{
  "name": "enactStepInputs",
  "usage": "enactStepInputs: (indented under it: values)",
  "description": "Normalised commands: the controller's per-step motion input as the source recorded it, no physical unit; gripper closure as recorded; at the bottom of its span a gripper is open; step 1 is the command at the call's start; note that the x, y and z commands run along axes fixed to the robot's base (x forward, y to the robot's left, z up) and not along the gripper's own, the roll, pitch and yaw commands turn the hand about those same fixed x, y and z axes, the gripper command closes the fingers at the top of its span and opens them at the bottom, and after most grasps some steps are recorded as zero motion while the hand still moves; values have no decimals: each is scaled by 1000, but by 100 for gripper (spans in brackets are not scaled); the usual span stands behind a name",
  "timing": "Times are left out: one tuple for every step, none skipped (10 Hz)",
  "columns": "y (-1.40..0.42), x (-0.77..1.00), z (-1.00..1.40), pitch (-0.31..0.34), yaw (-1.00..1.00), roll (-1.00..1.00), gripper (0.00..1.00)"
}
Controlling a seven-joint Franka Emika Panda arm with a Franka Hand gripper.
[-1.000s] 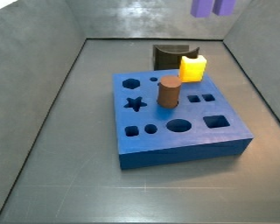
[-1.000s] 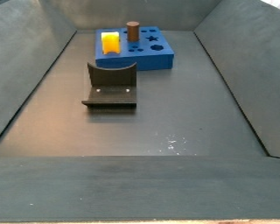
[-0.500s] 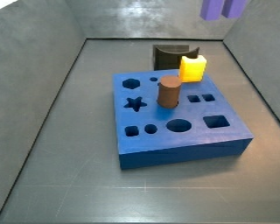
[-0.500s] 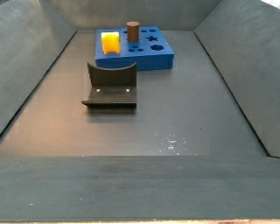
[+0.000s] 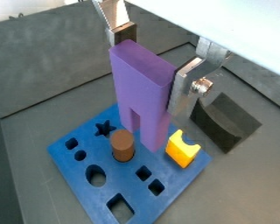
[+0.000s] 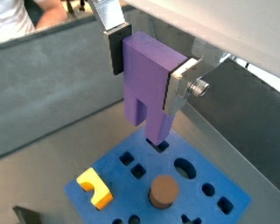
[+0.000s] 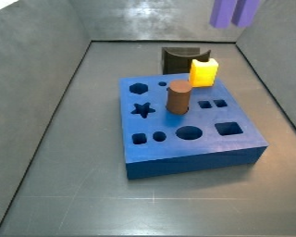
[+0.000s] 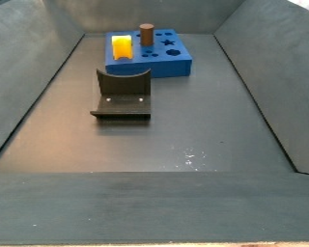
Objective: Pick up the double-square object. Move up. Rotate the double-square object. Place the double-square object on the fixture. Regrasp the double-square object. Move to above the board. Insert the double-square object.
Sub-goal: Insert the double-square object.
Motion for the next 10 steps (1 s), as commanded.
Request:
enactStepInputs:
  values:
    - [0, 746, -57, 467, 0, 0, 100]
    - [9, 960, -46, 260, 0, -53, 100]
    - [46, 1000, 0, 151, 0, -101, 100]
    - [26, 1000, 0, 150, 0, -54, 100]
    - [26, 1000, 0, 146, 0, -46, 100]
    - [51, 1000, -23, 153, 0, -16, 100]
    - [157, 1000, -254, 174, 0, 10, 100]
    - [0, 877, -420, 123, -80, 163, 100]
    - [0, 631, -503, 36, -86, 200, 100]
    - [0, 531, -466, 27, -71, 123, 100]
